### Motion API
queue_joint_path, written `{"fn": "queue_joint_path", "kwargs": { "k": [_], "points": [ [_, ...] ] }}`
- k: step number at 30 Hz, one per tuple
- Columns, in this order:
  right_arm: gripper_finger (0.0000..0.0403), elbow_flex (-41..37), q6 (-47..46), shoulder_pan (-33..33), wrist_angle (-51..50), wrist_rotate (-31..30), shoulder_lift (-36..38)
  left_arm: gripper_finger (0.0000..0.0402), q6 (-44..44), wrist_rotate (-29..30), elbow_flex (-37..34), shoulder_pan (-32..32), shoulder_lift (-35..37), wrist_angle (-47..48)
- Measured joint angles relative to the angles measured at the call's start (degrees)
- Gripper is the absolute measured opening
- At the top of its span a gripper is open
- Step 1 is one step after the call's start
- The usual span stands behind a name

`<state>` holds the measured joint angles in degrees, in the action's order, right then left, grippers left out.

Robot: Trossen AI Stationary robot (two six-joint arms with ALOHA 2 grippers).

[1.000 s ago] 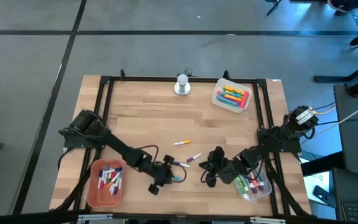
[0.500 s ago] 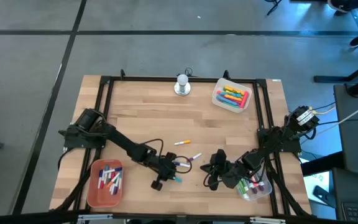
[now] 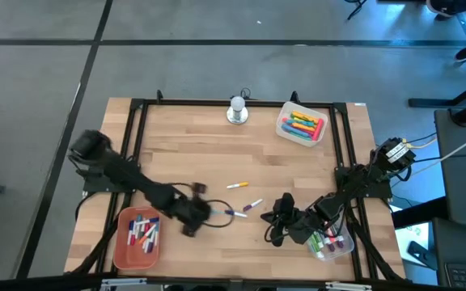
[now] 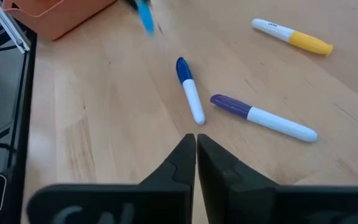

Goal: Pick & Place Markers
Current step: Put the small light blue highlighter pen into the orange bin, then put the small yellow highlighter pen into the orange bin

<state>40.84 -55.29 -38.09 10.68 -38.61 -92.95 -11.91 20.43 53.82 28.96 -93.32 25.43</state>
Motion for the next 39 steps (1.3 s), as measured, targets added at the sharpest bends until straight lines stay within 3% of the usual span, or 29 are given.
{"fn": "queue_joint_path", "kwargs": {
  "k": [2, 4, 10, 18, 28, 36, 39],
  "points": [
    [0.0018, -0.01, 0.18, 0.0, 0.0, 0.0, 0.0, 0.004, -9.33, -4.67, 1.69, 1.61, 4.82, 15.59],
    [0.0018, 0.0, 0.22, 0.04, 0.0, -0.04, 0.0, 0.0045, -20.58, -7.31, 2.95, 3.76, 9.56, 24.88],
    [0.0018, -0.02, 0.47, 0.59, -0.02, -0.87, 0.0, 0.0037, -42.3, -8.93, 3.3, 13.41, 19.15, 41.26],
    [0.0018, -0.02, 1.96, 2.23, -0.02, -0.87, 0.0, 0.0069, -60.52, -12.66, -3.17, 25.41, 20.91, 39.94],
    [0.0018, -0.02, 2.36, 6.24, 0.17, 1.14, 0.0, 0.0129, -59.66, -16.85, -3.36, 25.31, 20.95, 39.57],
    [0.0018, -0.02, 1.88, 6.9, 0.29, 1.1, 0.0, 0.0135, -46.4, -6.56, -1.09, 20.1, 21.14, 39.03],
    [0.0018, -0.02, 1.86, 6.86, 0.48, 0.41, 0.0, 0.0133, -35.66, 2.49, 1.6, 18.24, 21.16, 38.56]
  ]
}}
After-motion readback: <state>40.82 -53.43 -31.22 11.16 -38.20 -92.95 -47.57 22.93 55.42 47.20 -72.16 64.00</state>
